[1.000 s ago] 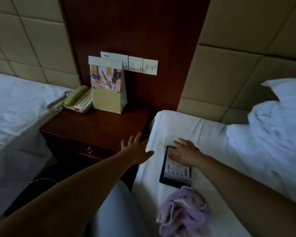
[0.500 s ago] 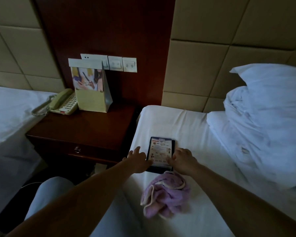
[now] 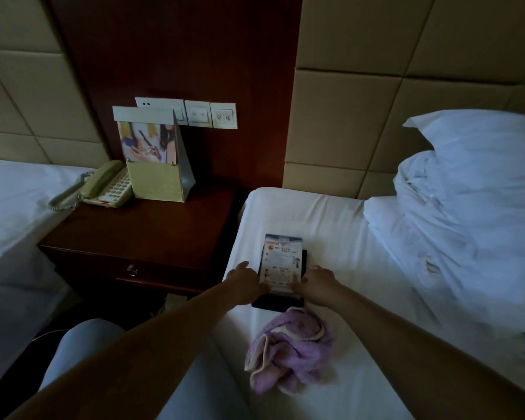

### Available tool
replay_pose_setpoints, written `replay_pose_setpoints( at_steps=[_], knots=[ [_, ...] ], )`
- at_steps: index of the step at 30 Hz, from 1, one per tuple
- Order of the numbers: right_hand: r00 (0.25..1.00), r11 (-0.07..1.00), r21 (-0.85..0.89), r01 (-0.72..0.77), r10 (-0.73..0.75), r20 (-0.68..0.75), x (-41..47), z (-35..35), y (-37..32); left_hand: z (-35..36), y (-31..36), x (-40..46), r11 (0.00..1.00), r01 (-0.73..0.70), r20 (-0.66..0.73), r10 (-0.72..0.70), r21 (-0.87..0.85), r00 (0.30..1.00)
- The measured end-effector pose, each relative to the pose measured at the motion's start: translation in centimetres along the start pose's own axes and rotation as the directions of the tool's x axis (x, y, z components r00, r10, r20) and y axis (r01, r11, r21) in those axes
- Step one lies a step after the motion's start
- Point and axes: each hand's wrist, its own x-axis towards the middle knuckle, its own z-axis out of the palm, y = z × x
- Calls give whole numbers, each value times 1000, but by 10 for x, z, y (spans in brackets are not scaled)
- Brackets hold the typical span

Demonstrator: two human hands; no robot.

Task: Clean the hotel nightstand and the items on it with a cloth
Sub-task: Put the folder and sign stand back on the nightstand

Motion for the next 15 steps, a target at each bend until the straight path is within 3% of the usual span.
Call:
replay_pose_setpoints(
  at_steps=[5, 15],
  knots=[
    [994, 967, 243, 81, -61, -87, 3, -21, -9, -21, 4, -6, 945, -62, -173, 5, -322, 985],
    [951, 845, 495, 201, -48, -305, 1, -32, -65, -49, -5, -9, 869, -221, -439, 5, -443, 899]
  ],
)
